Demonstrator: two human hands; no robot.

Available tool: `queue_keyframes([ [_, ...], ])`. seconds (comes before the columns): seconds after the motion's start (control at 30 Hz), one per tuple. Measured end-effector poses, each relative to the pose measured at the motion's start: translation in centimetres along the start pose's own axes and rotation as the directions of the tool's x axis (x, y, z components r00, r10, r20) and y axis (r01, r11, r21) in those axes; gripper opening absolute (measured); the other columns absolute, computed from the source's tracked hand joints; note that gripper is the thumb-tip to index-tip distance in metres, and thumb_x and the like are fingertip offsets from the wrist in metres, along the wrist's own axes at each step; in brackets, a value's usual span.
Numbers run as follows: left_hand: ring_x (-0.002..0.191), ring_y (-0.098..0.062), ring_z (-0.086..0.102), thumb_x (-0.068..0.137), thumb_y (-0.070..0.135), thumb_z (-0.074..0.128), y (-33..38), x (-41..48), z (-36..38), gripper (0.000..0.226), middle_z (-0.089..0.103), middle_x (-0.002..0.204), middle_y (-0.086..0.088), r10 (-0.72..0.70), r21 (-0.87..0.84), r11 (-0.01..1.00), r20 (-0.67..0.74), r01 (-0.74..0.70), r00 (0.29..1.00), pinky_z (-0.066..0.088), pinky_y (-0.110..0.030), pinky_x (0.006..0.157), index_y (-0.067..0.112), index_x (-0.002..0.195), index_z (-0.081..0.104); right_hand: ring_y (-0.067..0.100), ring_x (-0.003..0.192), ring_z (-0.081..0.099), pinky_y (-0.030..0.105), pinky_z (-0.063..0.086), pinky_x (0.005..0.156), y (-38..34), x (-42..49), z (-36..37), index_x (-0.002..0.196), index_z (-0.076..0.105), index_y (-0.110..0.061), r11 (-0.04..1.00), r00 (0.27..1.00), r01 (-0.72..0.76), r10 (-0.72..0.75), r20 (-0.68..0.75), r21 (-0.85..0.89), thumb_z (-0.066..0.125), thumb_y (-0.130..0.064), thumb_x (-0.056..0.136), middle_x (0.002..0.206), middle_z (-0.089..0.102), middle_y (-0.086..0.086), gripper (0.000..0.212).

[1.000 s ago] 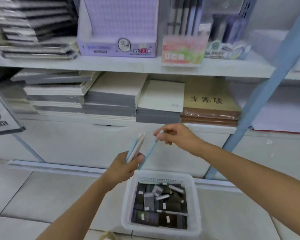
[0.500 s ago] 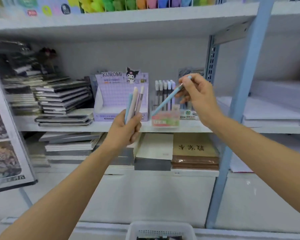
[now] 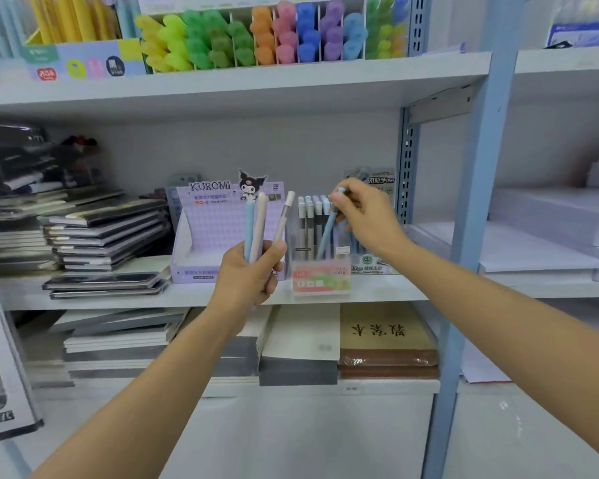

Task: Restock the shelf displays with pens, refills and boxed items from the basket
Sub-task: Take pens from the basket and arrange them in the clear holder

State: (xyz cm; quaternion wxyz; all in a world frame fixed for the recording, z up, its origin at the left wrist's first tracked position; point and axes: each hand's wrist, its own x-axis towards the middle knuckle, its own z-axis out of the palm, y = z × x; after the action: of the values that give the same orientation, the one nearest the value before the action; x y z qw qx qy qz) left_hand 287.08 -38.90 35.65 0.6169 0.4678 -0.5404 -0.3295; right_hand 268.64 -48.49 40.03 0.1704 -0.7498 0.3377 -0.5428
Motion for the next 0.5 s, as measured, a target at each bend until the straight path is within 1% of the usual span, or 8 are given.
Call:
queue_keyframes([
  [0.1, 0.032, -0.006, 0.035, 0.093, 0.027, 0.065, -0.2, 0.6, -0.2, 0.024, 0.049, 0.042, 0.009, -0.006, -0.009, 1.000, 0.003, 0.006, 1.000, 0.026, -0.014, 0.033, 0.006, 0.086, 0.054, 0.017, 0.074, 0.061, 0.011, 0.044, 0.059, 0.5, 0.3, 0.4, 0.094, 0.059, -0.006, 0.999, 0.997, 0.005, -0.001, 0.081, -0.048, 0.050, -0.014, 0.100, 0.086, 0.065, 0.010, 0.013],
  [0.17, 0.034, -0.007, 0.035, 0.093, 0.023, 0.064, -0.4, 0.9, -0.3, 0.021, 0.049, 0.045, 0.008, 0.000, -0.032, 0.999, 0.006, 0.000, 1.000, 0.026, -0.015, 0.033, 0.005, 0.088, 0.055, 0.020, 0.075, 0.063, 0.014, 0.047, 0.061, 0.6, 0.6, 0.5, 0.096, 0.061, -0.006, 0.998, 0.995, 0.004, 0.002, 0.099, -0.066, 0.051, -0.014, 0.099, 0.085, 0.066, 0.009, 0.013],
  [0.23, 0.037, -0.008, 0.037, 0.093, 0.021, 0.064, -0.6, 1.3, -0.3, 0.019, 0.051, 0.049, 0.007, 0.010, -0.043, 0.999, 0.010, -0.009, 1.000, 0.028, -0.016, 0.034, 0.005, 0.090, 0.056, 0.024, 0.078, 0.066, 0.024, 0.054, 0.070, 0.7, 0.9, 0.7, 0.104, 0.062, -0.006, 0.997, 0.997, 0.014, -0.008, 0.082, -0.072, 0.054, -0.014, 0.097, 0.085, 0.070, 0.011, 0.013],
  [0.27, 0.037, -0.008, 0.037, 0.093, 0.021, 0.065, -0.6, 1.5, -0.3, 0.019, 0.053, 0.051, 0.007, 0.014, -0.042, 0.999, 0.012, -0.013, 1.000, 0.028, -0.016, 0.034, 0.005, 0.091, 0.057, 0.022, 0.077, 0.066, 0.027, 0.054, 0.072, 0.8, 0.9, 0.9, 0.108, 0.060, -0.009, 0.997, 0.998, 0.028, -0.023, 0.059, -0.079, 0.057, -0.014, 0.096, 0.083, 0.071, 0.010, 0.013],
  [0.3, 0.037, -0.008, 0.038, 0.092, 0.022, 0.065, -0.7, 1.6, -0.3, 0.018, 0.053, 0.052, 0.007, 0.016, -0.039, 0.999, 0.014, -0.016, 1.000, 0.029, -0.015, 0.034, 0.005, 0.091, 0.058, 0.019, 0.075, 0.065, 0.026, 0.053, 0.072, 0.9, 0.9, 1.1, 0.108, 0.057, -0.013, 0.996, 0.999, 0.045, -0.043, 0.028, -0.079, 0.059, -0.014, 0.095, 0.081, 0.071, 0.008, 0.014],
  [0.33, 0.037, -0.007, 0.039, 0.092, 0.022, 0.065, -0.7, 1.8, -0.3, 0.018, 0.054, 0.052, 0.007, 0.018, -0.035, 0.999, 0.016, -0.018, 1.000, 0.029, -0.015, 0.034, 0.006, 0.090, 0.058, 0.017, 0.073, 0.063, 0.024, 0.052, 0.071, 1.0, 0.9, 1.3, 0.105, 0.055, -0.016, 0.996, 0.998, 0.059, -0.059, -0.009, -0.073, 0.062, -0.014, 0.093, 0.079, 0.070, 0.007, 0.015],
  [0.4, 0.037, -0.007, 0.040, 0.091, 0.022, 0.066, -0.6, 2.1, -0.2, 0.016, 0.056, 0.054, 0.006, 0.028, -0.038, 0.999, 0.017, -0.027, 0.999, 0.029, -0.014, 0.034, 0.008, 0.089, 0.060, 0.020, 0.077, 0.061, 0.026, 0.050, 0.071, 1.3, 1.0, 1.6, 0.097, 0.059, -0.014, 0.993, 0.995, 0.075, -0.080, -0.058, -0.086, 0.068, -0.012, 0.088, 0.083, 0.066, 0.006, 0.012],
  [0.5, 0.037, -0.008, 0.040, 0.090, 0.022, 0.068, -0.4, 2.6, 0.1, 0.015, 0.056, 0.058, 0.000, 0.030, -0.064, 0.998, 0.022, -0.028, 0.999, 0.028, -0.015, 0.034, 0.008, 0.090, 0.062, 0.022, 0.091, 0.054, 0.035, 0.046, 0.080, 2.2, 1.0, 2.2, 0.100, 0.068, -0.011, 0.958, 0.995, 0.075, -0.091, -0.045, -0.275, 0.071, -0.017, 0.086, 0.095, 0.056, 0.009, 0.015],
])
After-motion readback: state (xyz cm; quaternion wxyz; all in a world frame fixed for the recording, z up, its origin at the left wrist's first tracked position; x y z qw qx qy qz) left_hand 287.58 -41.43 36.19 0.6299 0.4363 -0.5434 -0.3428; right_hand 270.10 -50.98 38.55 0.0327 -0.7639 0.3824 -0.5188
